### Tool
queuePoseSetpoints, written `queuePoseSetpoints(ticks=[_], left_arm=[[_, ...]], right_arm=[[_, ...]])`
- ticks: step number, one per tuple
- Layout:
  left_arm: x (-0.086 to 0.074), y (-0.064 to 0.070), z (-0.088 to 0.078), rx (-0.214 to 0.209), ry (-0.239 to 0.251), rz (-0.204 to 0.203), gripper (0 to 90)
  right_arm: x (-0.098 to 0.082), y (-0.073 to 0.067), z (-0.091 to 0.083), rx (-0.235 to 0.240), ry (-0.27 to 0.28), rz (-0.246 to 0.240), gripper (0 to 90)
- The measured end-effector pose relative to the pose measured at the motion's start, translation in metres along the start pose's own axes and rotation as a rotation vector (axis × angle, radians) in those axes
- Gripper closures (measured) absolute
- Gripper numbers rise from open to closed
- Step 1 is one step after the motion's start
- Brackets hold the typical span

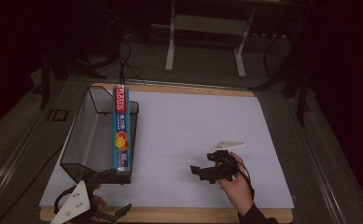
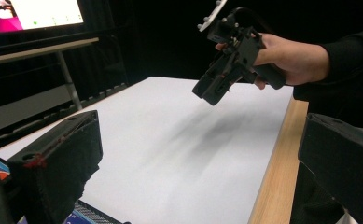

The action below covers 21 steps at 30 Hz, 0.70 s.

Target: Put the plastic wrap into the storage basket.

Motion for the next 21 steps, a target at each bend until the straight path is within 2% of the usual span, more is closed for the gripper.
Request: queuePoseSetpoints(ticks=[4,10,16,21], left_arm=[[0.000,0.000,0.000,-0.001,0.001,0.001,0.6],[0.000,0.000,0.000,-0.009,0.000,0.002,0.6],[0.000,-0.001,-0.001,-0.011,-0.001,-0.002,0.6],[-0.001,-0.001,0.000,-0.014,-0.006,0.001,0.6]], right_arm=[[-0.010,0.003,-0.003,-0.021,0.011,-0.003,13.3],[-0.017,0.007,0.004,-0.019,0.012,0.005,13.3],[-0.017,0.007,0.010,-0.038,0.032,-0.044,13.3],[-0.015,0.009,0.012,-0.052,0.047,-0.050,13.5]])
Point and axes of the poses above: each handheld gripper's, and its own axes: z roughly forward along the jaws, x roughly out of its top, y roughly to its right, the point moved 2 cm from there along z, roughly forward along the jaws, and after that the axes turned 14 degrees about -y, right-handed, at the moved point
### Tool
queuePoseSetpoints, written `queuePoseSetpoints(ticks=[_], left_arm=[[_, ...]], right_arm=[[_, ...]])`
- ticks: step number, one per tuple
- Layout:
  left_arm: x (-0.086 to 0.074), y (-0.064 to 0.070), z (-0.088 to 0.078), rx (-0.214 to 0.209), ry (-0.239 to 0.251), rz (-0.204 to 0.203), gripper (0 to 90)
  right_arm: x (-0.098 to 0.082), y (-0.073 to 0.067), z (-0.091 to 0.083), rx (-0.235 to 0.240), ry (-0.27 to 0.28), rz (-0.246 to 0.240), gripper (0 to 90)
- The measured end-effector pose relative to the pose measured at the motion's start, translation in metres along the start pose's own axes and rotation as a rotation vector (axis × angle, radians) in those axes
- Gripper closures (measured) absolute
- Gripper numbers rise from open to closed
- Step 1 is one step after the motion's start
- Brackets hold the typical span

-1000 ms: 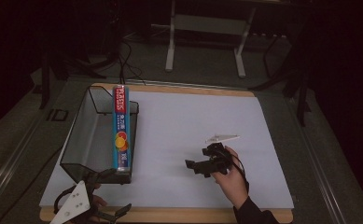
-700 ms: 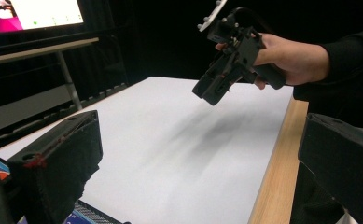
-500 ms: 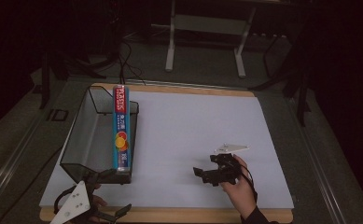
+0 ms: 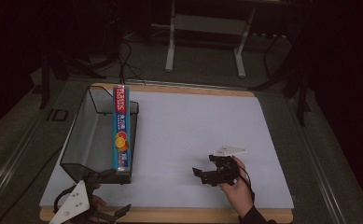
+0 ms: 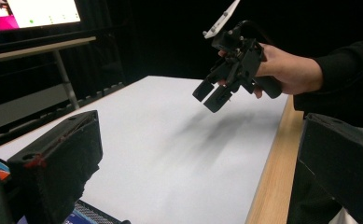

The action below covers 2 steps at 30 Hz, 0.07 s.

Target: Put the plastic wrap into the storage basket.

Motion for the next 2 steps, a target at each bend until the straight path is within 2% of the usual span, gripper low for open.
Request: queuePoseSetpoints(ticks=[2], left_arm=[[0.0000,0.0003,0.0007,-0.003,-0.006,0.004,0.6]], right_arm=[[-0.0004,0.0000,0.0016,-0.005,-0.004,-0.006,13.5]])
Point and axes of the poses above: each handheld gripper's, and its own axes: z roughly forward along the jaws, x roughly out of its top, y roughly to its right, the point moved 2 cm from there along z, roughly forward along the jaws, and after that the axes turned 14 degrees about -y, right-handed, at the moved point
